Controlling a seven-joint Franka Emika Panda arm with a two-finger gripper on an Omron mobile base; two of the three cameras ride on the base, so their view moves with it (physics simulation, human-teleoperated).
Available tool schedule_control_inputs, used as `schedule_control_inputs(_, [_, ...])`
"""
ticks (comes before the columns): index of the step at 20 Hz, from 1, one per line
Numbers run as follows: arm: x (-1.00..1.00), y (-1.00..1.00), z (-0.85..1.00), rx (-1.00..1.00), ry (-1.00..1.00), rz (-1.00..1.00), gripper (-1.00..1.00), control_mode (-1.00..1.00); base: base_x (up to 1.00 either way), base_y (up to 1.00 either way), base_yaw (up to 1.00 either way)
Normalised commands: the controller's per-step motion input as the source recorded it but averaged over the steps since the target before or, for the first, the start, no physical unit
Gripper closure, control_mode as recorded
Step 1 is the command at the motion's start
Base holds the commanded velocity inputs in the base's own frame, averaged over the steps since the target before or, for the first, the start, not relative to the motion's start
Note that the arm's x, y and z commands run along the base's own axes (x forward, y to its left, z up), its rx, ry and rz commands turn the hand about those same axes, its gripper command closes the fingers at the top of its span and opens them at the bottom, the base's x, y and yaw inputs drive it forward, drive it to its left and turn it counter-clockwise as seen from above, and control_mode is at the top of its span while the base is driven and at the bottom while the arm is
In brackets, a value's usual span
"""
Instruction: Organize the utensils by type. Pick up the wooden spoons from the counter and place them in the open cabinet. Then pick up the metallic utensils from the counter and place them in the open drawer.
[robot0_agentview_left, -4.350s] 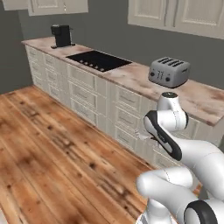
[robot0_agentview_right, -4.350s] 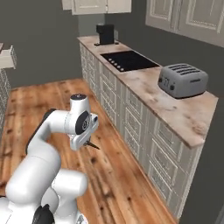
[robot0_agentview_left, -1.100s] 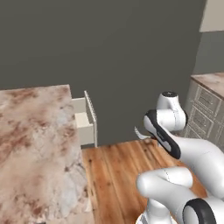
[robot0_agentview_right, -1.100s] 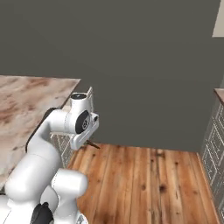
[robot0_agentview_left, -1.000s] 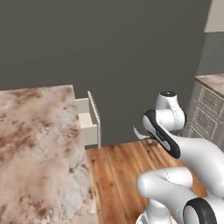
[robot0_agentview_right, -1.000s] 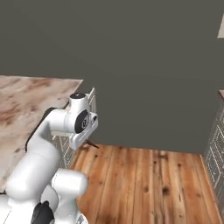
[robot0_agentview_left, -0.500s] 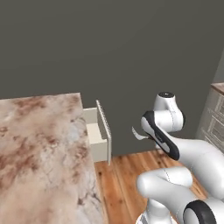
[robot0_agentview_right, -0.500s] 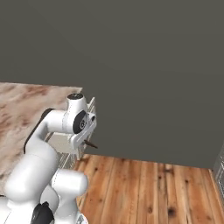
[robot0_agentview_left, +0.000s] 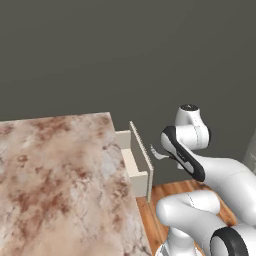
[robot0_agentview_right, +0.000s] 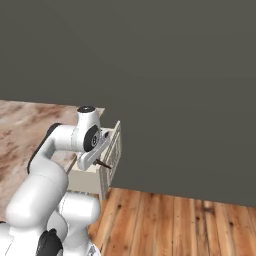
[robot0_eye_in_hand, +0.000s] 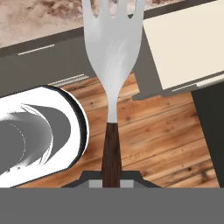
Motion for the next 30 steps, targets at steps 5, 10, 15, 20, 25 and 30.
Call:
schedule_control_inputs(5, [0.0,0.0,0.0,0.0,0.0,0.0,1.0,1.0,0.51,0.28,0.0])
schedule_control_inputs(10, [0.0,0.0,0.0,0.0,0.0,0.0,1.0,1.0,0.58,0.15,0.0])
schedule_control_inputs(15, [0.0,0.0,0.0,0.0,0.0,0.0,1.0,1.0,0.67,0.0,0.0])
schedule_control_inputs(20, [0.0,0.0,0.0,0.0,0.0,0.0,1.0,1.0,0.27,0.09,0.0])
schedule_control_inputs(25, [0.0,0.0,0.0,0.0,0.0,0.0,1.0,1.0,0.01,0.14,0.0])
schedule_control_inputs(30, [0.0,0.0,0.0,0.0,0.0,0.0,1.0,-1.0,0.0,0.02,0.0])
